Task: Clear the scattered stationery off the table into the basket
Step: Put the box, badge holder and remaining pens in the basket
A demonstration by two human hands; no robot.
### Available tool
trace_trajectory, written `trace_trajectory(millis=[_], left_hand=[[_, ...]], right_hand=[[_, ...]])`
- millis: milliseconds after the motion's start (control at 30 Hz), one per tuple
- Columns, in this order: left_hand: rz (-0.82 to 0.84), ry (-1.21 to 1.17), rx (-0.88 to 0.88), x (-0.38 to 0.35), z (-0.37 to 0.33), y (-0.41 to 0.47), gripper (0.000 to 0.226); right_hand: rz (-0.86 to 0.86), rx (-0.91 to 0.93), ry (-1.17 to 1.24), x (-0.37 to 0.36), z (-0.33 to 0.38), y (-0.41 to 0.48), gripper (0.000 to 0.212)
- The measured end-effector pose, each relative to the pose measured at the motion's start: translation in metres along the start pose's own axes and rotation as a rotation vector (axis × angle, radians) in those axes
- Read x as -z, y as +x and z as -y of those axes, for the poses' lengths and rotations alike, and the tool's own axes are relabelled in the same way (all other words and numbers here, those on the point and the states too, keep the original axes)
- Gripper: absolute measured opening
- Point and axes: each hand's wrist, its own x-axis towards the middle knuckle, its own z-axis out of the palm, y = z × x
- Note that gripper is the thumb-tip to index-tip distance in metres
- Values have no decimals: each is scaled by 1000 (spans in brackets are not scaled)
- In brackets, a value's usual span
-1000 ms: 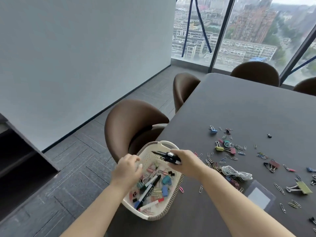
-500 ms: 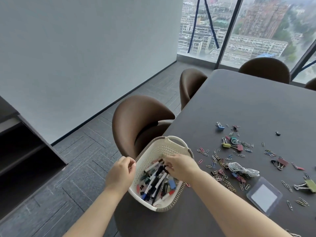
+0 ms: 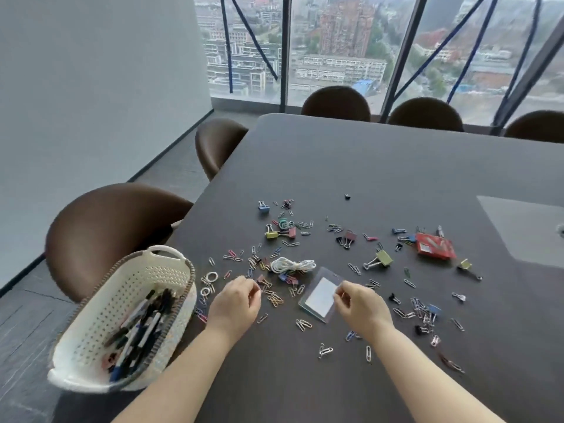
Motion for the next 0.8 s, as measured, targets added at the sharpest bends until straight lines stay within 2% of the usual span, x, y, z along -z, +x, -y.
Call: trace_trajectory(millis=[133,233,333,467,567,667,800], left_hand=[[164,101,16,-66,-31,5,27],[365,290,63,-107,-41,3,54],[495,406,100,-134,-47,2,66],[505,400,44,-155,-61,13,67],[486,347,94,-170,-79,31,64],[457,431,118,-179,-94,49,55],[465,468,123,-181,-112,75,60]], right_hand=[[25,-113,27,1,-82,-22,15],[111,-180,-49,-8,-125,-34,33],[207,-217,-127,-18,-146,-42,49],[267,-212,-112,-24,-158,-42,52],[251,-231,-72,-18,-166,-33,50],[222,-248,-48,-8,-177,-23,46],[187,-282,-16,2,-194,-4,42]])
